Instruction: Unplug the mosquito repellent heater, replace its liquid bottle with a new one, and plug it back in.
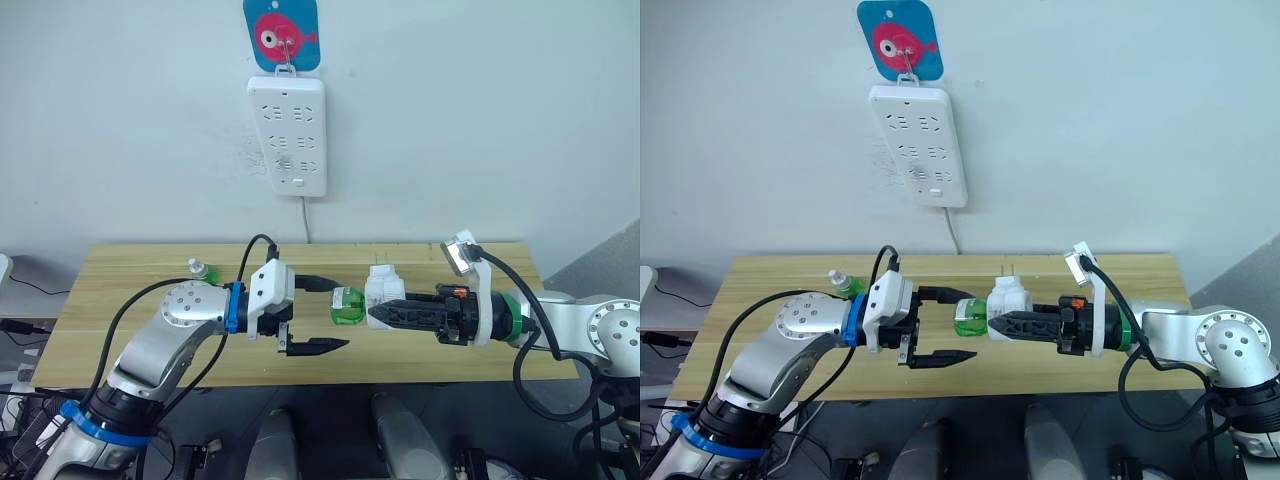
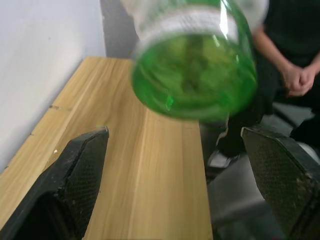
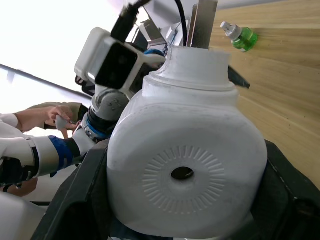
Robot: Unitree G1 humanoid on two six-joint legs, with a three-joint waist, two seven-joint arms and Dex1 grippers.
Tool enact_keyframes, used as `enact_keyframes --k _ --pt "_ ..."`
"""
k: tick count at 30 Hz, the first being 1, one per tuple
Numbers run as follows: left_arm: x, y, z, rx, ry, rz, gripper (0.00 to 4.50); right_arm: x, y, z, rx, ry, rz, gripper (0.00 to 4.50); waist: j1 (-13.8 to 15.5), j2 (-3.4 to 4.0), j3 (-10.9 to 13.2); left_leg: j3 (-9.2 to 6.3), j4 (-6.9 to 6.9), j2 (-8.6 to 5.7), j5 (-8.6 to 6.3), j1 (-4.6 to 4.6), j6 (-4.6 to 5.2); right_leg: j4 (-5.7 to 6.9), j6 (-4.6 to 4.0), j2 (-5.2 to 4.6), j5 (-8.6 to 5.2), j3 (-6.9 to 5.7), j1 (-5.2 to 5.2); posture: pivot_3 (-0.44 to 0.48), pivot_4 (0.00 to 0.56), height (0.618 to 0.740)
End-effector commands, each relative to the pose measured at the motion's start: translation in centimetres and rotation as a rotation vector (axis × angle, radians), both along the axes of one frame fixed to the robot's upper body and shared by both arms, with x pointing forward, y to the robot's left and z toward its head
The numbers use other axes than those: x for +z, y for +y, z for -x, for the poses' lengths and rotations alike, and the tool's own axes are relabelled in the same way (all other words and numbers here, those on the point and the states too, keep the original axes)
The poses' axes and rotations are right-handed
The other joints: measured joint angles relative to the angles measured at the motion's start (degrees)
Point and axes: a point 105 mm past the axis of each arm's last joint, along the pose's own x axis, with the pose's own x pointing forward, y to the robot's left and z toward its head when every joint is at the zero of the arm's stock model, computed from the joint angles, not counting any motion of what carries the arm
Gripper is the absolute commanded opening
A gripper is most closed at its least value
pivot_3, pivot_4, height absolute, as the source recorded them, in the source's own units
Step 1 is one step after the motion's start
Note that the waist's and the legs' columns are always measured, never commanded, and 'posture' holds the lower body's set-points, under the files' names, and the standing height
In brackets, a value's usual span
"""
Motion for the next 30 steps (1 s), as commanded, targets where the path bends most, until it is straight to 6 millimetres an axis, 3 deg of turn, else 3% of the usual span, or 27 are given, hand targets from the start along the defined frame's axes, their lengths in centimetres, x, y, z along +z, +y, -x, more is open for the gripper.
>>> enact_keyframes --k 1,3,6,13,19,22,27,30 --pt "0.1 0.4 -0.3 0.023 -0.275 0.019 4.50 1.2 0.1 0.5 0.015 -0.038 -0.036 3.06 0.0 0.00 0.0 0.03 0.00 -0.01 0.00 0.00 0.00 0.00 0.00 -0.01 0.00 0.02 0.00 -0.215 0.247 0.740" --pt "0.8 1.0 -1.0 0.088 -0.454 0.083 4.50 1.2 0.2 0.5 0.014 -0.038 -0.038 3.06 0.1 0.00 0.0 0.07 0.02 -0.01 0.00 0.01 0.00 -0.01 -0.04 -0.04 0.02 0.06 0.00 -0.219 0.247 0.740" --pt "1.3 1.4 -0.3 0.053 -0.659 0.114 4.50 1.1 0.2 0.5 0.013 -0.038 -0.040 3.06 0.1 0.00 0.0 0.08 0.04 -0.02 0.00 -0.01 0.00 -0.01 -0.20 -0.04 0.12 0.07 0.00 -0.222 0.247 0.740" --pt "3.1 -0.5 0.1 -0.044 -0.851 0.185 4.50 1.1 0.1 0.6 0.011 -0.035 -0.039 3.06 0.1 0.00 0.0 0.04 0.06 -0.03 0.00 -0.05 0.00 0.00 -0.19 -0.04 0.14 0.03 0.00 -0.219 0.247 0.740" --pt "3.5 -1.8 0.2 -0.085 -0.847 0.224 4.50 1.2 0.1 0.6 0.011 -0.035 -0.039 3.06 -0.3 0.00 0.0 0.05 0.05 -0.04 0.00 -0.04 0.00 0.00 -0.13 -0.04 0.17 0.06 0.00 -0.222 0.249 0.740" --pt "3.4 -2.2 1.0 -0.109 -0.812 0.243 3.90 1.2 0.1 0.6 0.010 -0.035 -0.038 3.06 -0.3 0.00 0.0 0.03 0.04 -0.01 0.00 -0.01 0.00 0.04 -0.14 -0.01 0.17 0.04 0.00 -0.225 0.249 0.740" --pt "2.8 -1.9 1.4 -0.097 -0.751 0.228 2.42 1.2 0.2 0.6 0.005 -0.036 -0.039 3.06 -0.3 0.00 0.0 0.04 0.06 -0.02 0.01 -0.02 0.00 0.03 -0.14 -0.02 0.17 0.05 0.00 -0.228 0.249 0.740" --pt "2.7 -1.8 1.4 -0.086 -0.732 0.225 2.24 1.2 0.2 0.6 0.003 -0.036 -0.040 3.06 -0.2 0.00 0.0 0.04 0.06 -0.02 0.01 -0.02 0.00 0.03 -0.13 -0.02 0.17 0.05 0.00 -0.228 0.249 0.740"
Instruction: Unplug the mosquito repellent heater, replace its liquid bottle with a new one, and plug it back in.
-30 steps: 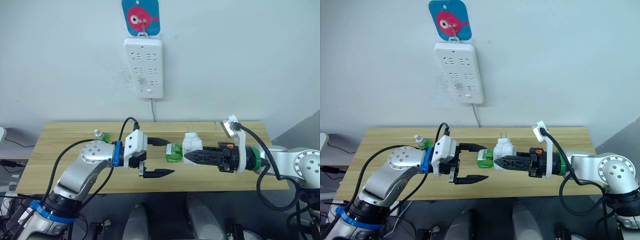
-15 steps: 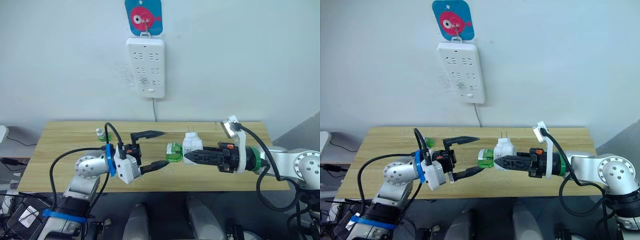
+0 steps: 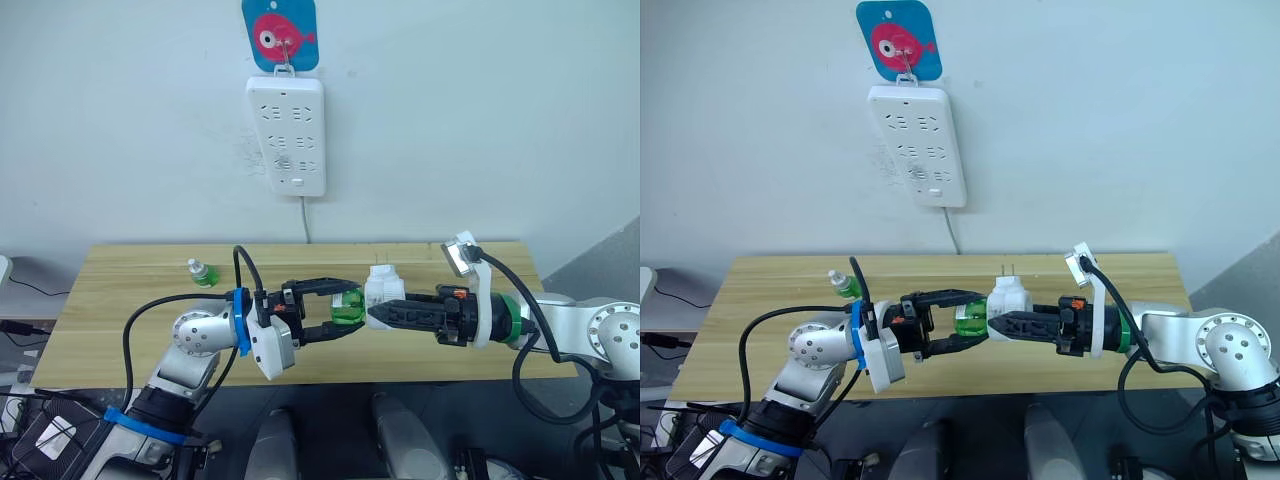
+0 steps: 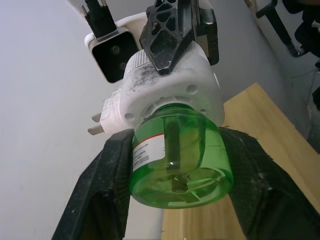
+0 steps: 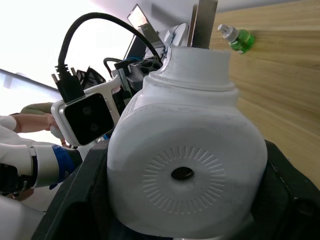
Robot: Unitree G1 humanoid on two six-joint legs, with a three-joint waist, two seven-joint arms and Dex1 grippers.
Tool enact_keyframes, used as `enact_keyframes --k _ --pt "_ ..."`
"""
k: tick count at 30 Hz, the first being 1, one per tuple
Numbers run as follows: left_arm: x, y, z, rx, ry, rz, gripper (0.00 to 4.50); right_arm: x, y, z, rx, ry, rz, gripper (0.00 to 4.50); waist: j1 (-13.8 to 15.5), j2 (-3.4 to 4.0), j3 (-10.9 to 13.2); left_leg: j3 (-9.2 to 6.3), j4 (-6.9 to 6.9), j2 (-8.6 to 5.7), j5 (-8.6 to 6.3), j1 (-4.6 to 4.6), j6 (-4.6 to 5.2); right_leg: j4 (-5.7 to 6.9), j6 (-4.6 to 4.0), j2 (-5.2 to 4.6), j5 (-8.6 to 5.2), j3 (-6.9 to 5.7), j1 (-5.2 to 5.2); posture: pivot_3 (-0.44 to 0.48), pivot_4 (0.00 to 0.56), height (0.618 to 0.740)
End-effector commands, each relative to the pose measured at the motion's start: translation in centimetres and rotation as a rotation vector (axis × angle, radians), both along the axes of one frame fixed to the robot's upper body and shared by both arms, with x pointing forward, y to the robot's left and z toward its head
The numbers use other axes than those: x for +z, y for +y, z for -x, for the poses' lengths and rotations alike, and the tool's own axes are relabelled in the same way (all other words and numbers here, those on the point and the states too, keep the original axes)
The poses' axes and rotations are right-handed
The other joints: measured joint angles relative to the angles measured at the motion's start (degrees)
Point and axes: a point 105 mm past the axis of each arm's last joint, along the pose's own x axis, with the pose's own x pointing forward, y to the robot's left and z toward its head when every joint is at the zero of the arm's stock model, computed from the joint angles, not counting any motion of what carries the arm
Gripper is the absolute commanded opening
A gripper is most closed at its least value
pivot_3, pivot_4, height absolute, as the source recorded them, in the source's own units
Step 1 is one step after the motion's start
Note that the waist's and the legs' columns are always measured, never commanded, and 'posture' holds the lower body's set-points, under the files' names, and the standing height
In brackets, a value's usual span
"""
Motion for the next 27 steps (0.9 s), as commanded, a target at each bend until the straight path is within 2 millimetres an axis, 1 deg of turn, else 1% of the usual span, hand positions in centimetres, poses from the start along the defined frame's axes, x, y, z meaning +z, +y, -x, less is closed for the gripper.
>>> enact_keyframes --k 1,2,4,5,6,7,8,9,10,12,14,18,21,27 --pt "0.6 0.2 0.4 -0.002 0.015 0.024 2.24 1.3 0.1 0.4 0.012 -0.037 -0.041 3.06 0.0 0.00 0.0 0.01 0.00 -0.01 0.00 0.00 0.00 0.00 0.00 0.00 0.00 0.01 0.00 -0.226 0.249 0.740" --pt "0.7 0.2 0.4 -0.003 0.022 0.023 2.24 1.3 0.1 0.4 0.012 -0.037 -0.041 3.06 0.0 0.00 0.0 0.01 0.01 -0.01 0.00 0.00 0.00 -0.01 0.00 0.00 0.00 0.01 0.00 -0.226 0.249 0.740" --pt "0.3 0.0 0.8 -0.033 0.170 -0.016 2.24 1.3 0.0 0.5 0.011 -0.038 -0.041 3.06 0.0 0.00 0.0 0.01 0.00 0.00 0.00 0.00 0.00 -0.01 0.00 0.00 0.00 0.01 0.00 -0.227 0.249 0.740" --pt "0.3 0.0 0.8 -0.033 0.354 -0.050 2.24 1.3 0.0 0.5 0.011 -0.038 -0.041 3.06 -0.1 0.00 0.0 -0.01 -0.01 0.01 0.00 0.00 0.00 0.00 0.00 0.01 0.00 -0.01 0.00 -0.227 0.249 0.740" --pt "0.3 0.0 0.6 -0.019 0.574 -0.073 2.24 1.3 -0.1 0.5 0.011 -0.037 -0.040 3.06 -0.1 0.01 0.0 -0.03 -0.02 0.02 0.00 0.00 0.00 0.02 0.00 0.01 -0.01 -0.02 0.00 -0.219 0.251 0.740" --pt "0.8 0.1 0.5 -0.015 0.811 -0.062 2.24 1.3 -0.1 0.5 0.012 -0.037 -0.039 3.06 -0.2 0.01 0.0 -0.10 -0.03 0.03 0.00 -0.03 0.00 0.02 0.01 0.03 -0.01 -0.06 -0.02 -0.219 0.251 0.740" --pt "1.5 0.2 0.7 -0.044 0.999 -0.076 2.24 1.3 -0.1 0.5 0.014 -0.037 -0.037 3.06 -0.2 0.06 0.1 -0.19 -0.01 0.05 0.00 -0.05 0.00 0.07 0.04 0.05 -0.03 -0.12 -0.02 -0.212 0.249 0.740" --pt "2.1 0.3 1.0 -0.074 1.111 -0.099 2.24 1.3 -0.1 0.5 0.015 -0.036 -0.037 3.06 -0.1 0.09 0.1 -0.27 0.00 0.04 0.01 -0.05 0.02 0.06 0.25 0.05 -0.16 -0.18 -0.01 -0.210 0.250 0.740" --pt "2.7 0.7 1.3 -0.108 1.197 -0.129 2.24 1.3 -0.1 0.5 0.017 -0.036 -0.036 3.06 -0.1 0.10 0.1 -0.29 0.01 0.02 0.03 -0.05 0.04 0.08 0.26 0.04 -0.17 -0.22 0.00 -0.210 0.249 0.740" --pt "3.2 1.3 0.9 -0.109 1.289 -0.160 2.24 1.3 0.0 0.5 0.024 -0.037 -0.037 3.06 -0.1 0.10 0.1 -0.25 0.01 0.00 0.04 -0.04 0.06 0.05 0.26 0.04 -0.17 -0.21 0.00 -0.211 0.247 0.740" --pt "3.3 1.8 0.3 -0.090 1.327 -0.170 2.24 1.3 0.1 0.5 0.027 -0.040 -0.038 3.06 -0.1 0.10 0.1 -0.20 0.00 -0.01 0.04 -0.04 0.06 0.01 0.27 0.06 -0.17 -0.19 0.00 -0.212 0.246 0.740" --pt "3.5 3.2 -0.2 -0.078 1.433 -0.158 2.24 1.3 -0.1 0.5 0.026 -0.042 -0.034 3.06 -0.2 0.11 0.1 -0.20 -0.06 0.03 0.03 -0.04 0.06 0.00 0.25 0.08 -0.17 -0.19 -0.04 -0.218 0.243 0.740" --pt "3.4 4.2 -0.5 -0.049 1.479 -0.137 2.24 1.2 -0.3 0.6 0.021 -0.041 -0.029 3.06 -0.1 0.11 0.1 -0.20 -0.07 0.04 0.03 -0.06 0.06 0.00 0.23 0.09 -0.18 -0.19 -0.08 -0.218 0.242 0.740" --pt "3.9 4.8 -0.2 -0.068 1.574 -0.108 2.24 1.2 -0.3 0.6 0.021 -0.042 -0.028 3.06 0.1 0.11 0.1 -0.17 -0.03 0.04 0.04 -0.07 0.05 0.00 0.23 0.08 -0.18 -0.16 -0.08 -0.211 0.241 0.740"
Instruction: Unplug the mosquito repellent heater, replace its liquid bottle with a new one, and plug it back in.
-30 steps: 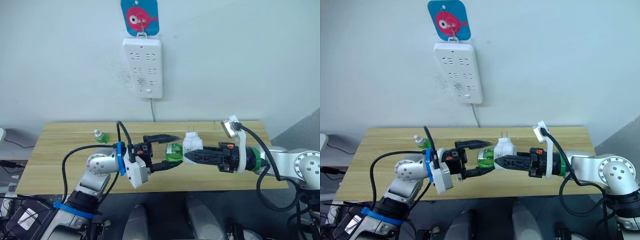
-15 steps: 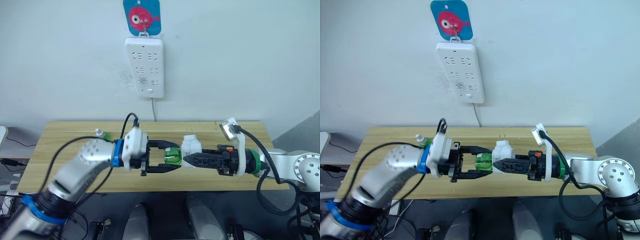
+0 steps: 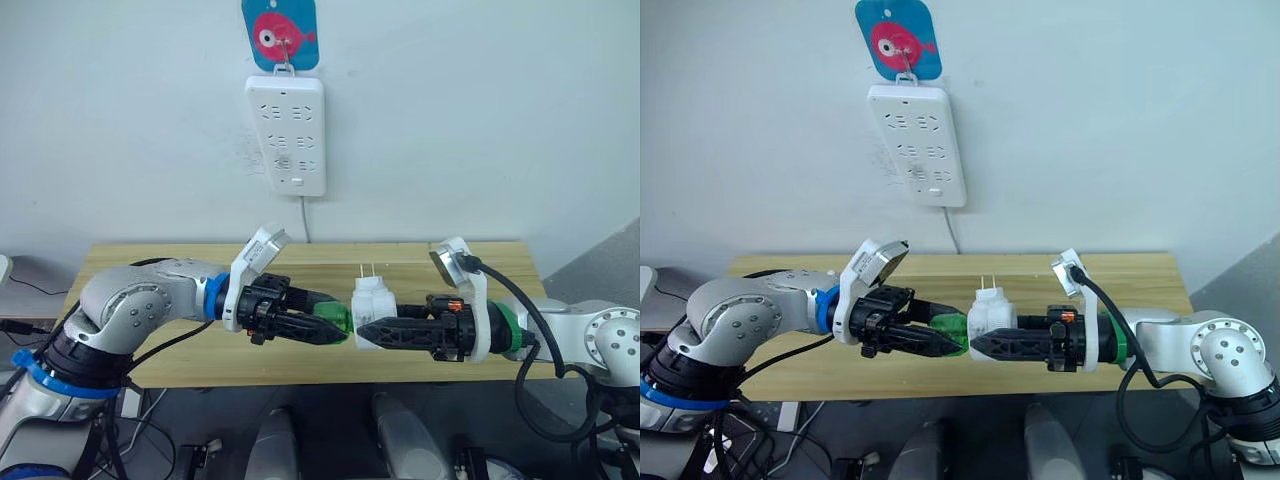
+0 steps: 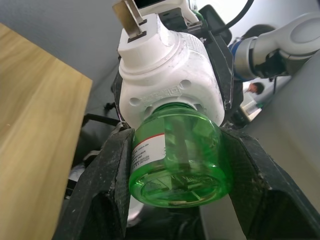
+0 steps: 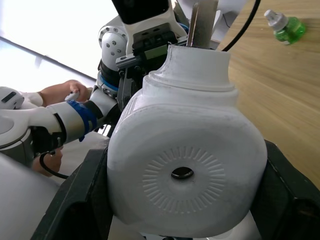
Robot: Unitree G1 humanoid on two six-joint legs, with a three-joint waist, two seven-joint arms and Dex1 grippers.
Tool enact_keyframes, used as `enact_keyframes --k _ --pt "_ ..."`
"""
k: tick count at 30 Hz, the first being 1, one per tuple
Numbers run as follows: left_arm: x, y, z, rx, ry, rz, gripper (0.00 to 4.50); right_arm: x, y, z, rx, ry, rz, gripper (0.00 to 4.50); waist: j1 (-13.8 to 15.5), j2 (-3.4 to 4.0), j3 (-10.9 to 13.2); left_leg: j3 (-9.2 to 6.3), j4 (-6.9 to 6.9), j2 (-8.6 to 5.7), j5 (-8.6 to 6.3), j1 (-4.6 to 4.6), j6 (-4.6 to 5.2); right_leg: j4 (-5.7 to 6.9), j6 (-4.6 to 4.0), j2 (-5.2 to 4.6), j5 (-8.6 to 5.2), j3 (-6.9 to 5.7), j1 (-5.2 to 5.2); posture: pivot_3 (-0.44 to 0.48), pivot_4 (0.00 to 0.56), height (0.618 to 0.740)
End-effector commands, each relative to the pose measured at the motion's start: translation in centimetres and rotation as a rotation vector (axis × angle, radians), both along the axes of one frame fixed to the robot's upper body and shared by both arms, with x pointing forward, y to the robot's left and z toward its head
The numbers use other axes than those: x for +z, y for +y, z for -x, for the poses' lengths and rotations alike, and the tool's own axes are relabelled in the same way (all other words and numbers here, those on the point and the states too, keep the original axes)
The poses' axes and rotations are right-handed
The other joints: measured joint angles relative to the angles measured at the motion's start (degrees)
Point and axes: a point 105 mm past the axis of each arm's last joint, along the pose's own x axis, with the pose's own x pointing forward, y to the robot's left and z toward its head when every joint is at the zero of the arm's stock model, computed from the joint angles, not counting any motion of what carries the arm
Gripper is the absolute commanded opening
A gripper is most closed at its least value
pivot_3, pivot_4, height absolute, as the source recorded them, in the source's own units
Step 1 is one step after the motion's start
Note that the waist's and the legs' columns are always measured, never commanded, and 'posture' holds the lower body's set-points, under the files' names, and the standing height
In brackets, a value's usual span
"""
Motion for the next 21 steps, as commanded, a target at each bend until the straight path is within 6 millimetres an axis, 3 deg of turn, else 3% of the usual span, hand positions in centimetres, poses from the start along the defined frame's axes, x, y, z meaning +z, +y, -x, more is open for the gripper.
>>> enact_keyframes --k 1,16,21 --pt "0.7 2.7 -1.3 0.119 0.043 -0.016 2.24 0.3 -1.7 -1.3 -0.090 -0.018 0.020 3.06 0.0 0.00 0.0 0.00 0.00 0.00 0.00 0.00 0.00 0.00 0.00 0.00 0.00 0.00 0.00 -0.211 0.241 0.740" --pt "-0.6 -0.5 -1.1 0.130 -0.156 0.005 2.24 0.5 -1.5 -1.4 -0.092 -0.019 0.012 3.06 0.2 0.00 0.0 0.07 0.00 -0.02 0.00 0.00 0.00 0.00 -0.01 -0.04 0.01 0.06 0.00 -0.215 0.247 0.740" --pt "-2.0 -1.0 -0.7 0.108 -0.301 -0.028 3.90 0.5 -1.5 -1.4 -0.092 -0.015 0.012 3.06 0.1 0.00 0.0 0.12 -0.01 -0.02 0.00 0.00 0.00 -0.01 -0.03 -0.04 0.02 0.09 -0.01 -0.211 0.249 0.740"
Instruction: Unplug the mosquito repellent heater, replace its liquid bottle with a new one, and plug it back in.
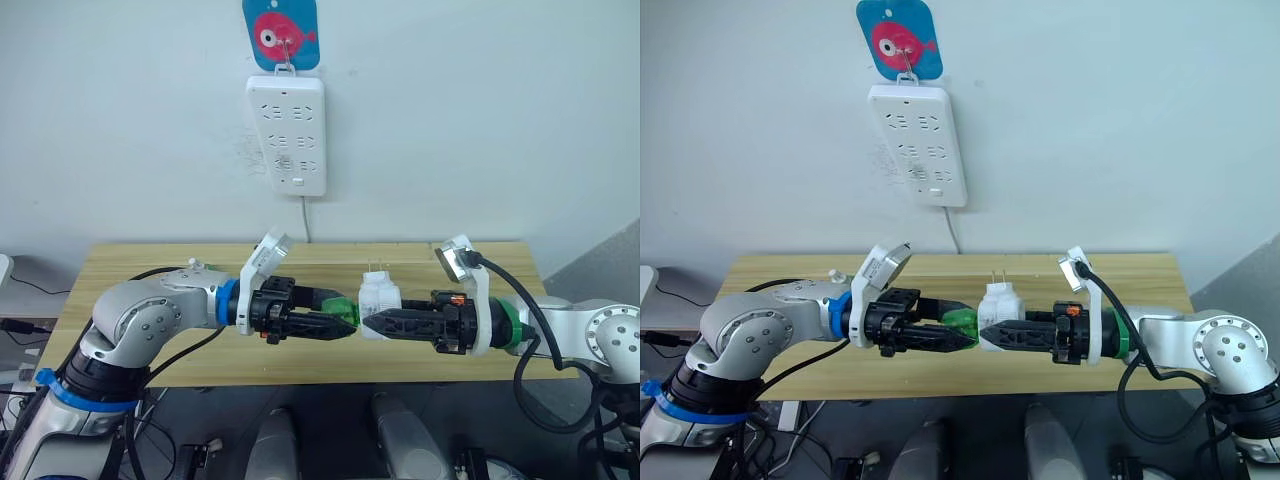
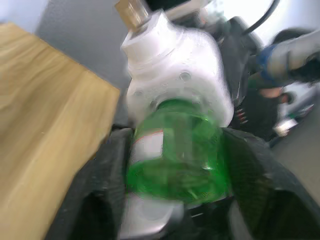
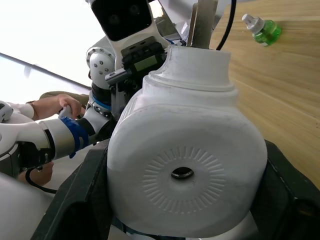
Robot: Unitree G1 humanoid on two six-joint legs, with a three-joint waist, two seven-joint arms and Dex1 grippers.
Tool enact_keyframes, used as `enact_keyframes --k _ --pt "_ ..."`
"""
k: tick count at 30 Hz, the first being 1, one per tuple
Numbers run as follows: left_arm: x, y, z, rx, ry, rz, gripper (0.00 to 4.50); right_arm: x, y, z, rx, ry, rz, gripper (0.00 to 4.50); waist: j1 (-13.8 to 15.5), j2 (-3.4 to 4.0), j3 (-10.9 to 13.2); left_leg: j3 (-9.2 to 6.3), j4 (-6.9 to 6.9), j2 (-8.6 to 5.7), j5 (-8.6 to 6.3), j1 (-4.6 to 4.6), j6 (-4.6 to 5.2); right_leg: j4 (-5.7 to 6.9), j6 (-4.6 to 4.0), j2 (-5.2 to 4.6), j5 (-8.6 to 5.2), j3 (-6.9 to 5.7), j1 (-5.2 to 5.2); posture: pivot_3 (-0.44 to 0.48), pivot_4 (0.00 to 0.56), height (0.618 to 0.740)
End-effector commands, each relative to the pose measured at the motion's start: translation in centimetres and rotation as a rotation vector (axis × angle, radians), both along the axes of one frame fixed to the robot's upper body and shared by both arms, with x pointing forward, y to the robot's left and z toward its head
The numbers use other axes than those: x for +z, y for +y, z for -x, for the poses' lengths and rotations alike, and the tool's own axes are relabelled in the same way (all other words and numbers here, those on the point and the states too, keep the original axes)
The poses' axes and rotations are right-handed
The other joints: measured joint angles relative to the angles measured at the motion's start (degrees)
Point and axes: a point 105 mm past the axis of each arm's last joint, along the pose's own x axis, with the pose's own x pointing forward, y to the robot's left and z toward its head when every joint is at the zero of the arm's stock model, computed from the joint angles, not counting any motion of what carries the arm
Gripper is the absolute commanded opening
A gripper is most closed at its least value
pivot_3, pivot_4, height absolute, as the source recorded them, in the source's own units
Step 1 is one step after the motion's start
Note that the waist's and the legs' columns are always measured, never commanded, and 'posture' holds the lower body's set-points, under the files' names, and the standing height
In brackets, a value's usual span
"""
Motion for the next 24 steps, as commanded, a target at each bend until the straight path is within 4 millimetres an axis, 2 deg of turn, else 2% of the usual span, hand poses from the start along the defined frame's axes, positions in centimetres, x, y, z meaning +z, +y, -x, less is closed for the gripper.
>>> enact_keyframes --k 1,2,6,8,11,14,20,24 --pt "-0.3 -0.3 0.2 -0.017 -0.151 -0.033 4.20 1.1 -0.1 0.1 -0.002 -0.039 -0.026 3.06 0.1 0.00 0.0 -0.01 0.00 0.00 0.00 0.00 0.00 -0.01 -0.01 0.00 0.01 0.00 0.00 -0.210 0.251 0.740" --pt "-0.6 -0.1 0.2 -0.018 -0.171 -0.048 4.49 1.1 -0.1 0.1 -0.002 -0.038 -0.026 3.06 0.1 0.00 0.0 -0.01 0.00 0.00 0.00 0.00 0.00 -0.01 -0.01 0.00 0.01 0.00 0.00 -0.210 0.251 0.740" --pt "-1.3 0.3 0.1 -0.023 -0.224 -0.079 4.50 1.1 -0.1 0.1 -0.002 -0.038 -0.027 3.06 0.1 0.00 0.0 0.01 0.00 0.00 0.00 0.00 0.00 -0.01 0.00 0.00 0.00 0.01 0.00 -0.209 0.251 0.740" --pt "-2.0 0.7 -0.9 0.016 -0.386 -0.130 4.50 1.1 -0.1 0.1 -0.002 -0.037 -0.028 3.06 0.1 0.00 0.0 0.02 0.00 0.00 0.00 0.00 0.00 -0.01 0.00 0.00 0.00 0.02 0.00 -0.211 0.251 0.740" --pt "-2.6 1.2 -2.4 0.092 -0.722 -0.169 4.50 1.0 -0.2 0.1 -0.003 -0.036 -0.029 3.06 0.1 0.00 0.0 0.04 -0.01 0.00 0.00 0.01 0.00 -0.03 -0.07 -0.01 0.04 0.04 0.00 -0.210 0.251 0.740" --pt "-2.8 1.5 -1.7 0.072 -0.990 -0.116 4.50 1.0 -0.1 0.1 -0.004 -0.035 -0.031 3.06 0.1 0.00 0.0 0.08 -0.01 -0.01 0.00 -0.01 0.00 -0.06 -0.28 -0.03 0.16 0.07 0.00 -0.211 0.251 0.740" --pt "-2.0 0.6 0.0 0.055 -1.187 0.027 4.50 1.0 -0.1 0.2 -0.001 -0.032 -0.033 3.06 0.2 0.00 0.0 0.10 0.02 -0.01 0.00 -0.03 0.00 -0.04 -0.28 -0.06 0.18 0.09 0.00 -0.212 0.256 0.740" --pt "-0.6 -0.5 -0.3 0.085 -1.235 0.095 4.50 1.0 -0.1 0.2 0.000 -0.031 -0.032 3.06 0.2 0.00 0.0 0.11 0.05 -0.02 0.00 -0.03 0.00 -0.04 -0.24 -0.06 0.19 0.11 0.01 -0.214 0.256 0.740"
